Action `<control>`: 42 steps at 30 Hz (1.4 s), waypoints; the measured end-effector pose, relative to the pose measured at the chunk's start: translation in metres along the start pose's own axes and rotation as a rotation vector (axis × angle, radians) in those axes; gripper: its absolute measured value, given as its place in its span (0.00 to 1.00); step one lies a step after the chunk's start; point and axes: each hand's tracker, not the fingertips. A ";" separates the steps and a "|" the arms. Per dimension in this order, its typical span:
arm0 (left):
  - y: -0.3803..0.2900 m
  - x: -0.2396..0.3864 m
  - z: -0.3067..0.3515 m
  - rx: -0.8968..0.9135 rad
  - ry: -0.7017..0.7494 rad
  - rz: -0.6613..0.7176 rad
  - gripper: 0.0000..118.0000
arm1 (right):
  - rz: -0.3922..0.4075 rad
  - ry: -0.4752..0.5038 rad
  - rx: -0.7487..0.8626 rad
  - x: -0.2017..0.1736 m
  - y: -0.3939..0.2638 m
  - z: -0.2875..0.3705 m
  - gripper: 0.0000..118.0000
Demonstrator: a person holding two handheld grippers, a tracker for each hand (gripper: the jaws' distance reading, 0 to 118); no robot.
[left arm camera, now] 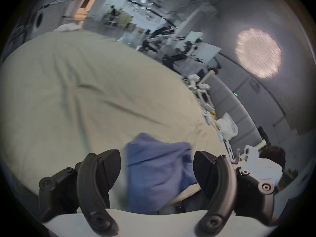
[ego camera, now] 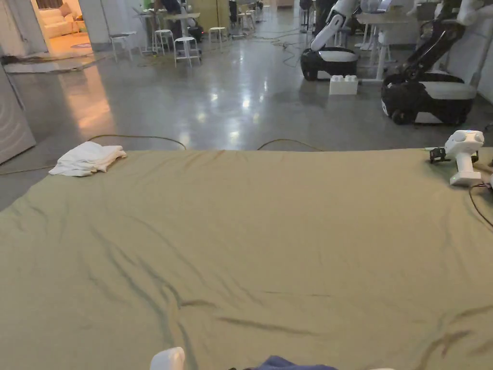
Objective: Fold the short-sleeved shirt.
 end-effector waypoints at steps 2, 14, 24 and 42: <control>-0.010 -0.016 -0.002 -0.018 0.019 0.068 0.79 | -0.018 -0.026 -0.186 0.011 0.000 -0.048 0.00; -0.037 0.008 -0.094 -0.157 -0.019 0.084 0.37 | -0.252 0.084 -0.080 0.037 -0.018 -0.042 0.00; 0.030 -0.044 0.009 -0.002 -0.061 0.098 0.34 | -0.192 0.315 0.028 0.045 -0.018 0.022 0.00; 0.161 -0.187 0.108 0.253 0.920 0.040 0.74 | -0.246 0.081 0.257 0.066 -0.035 0.082 0.00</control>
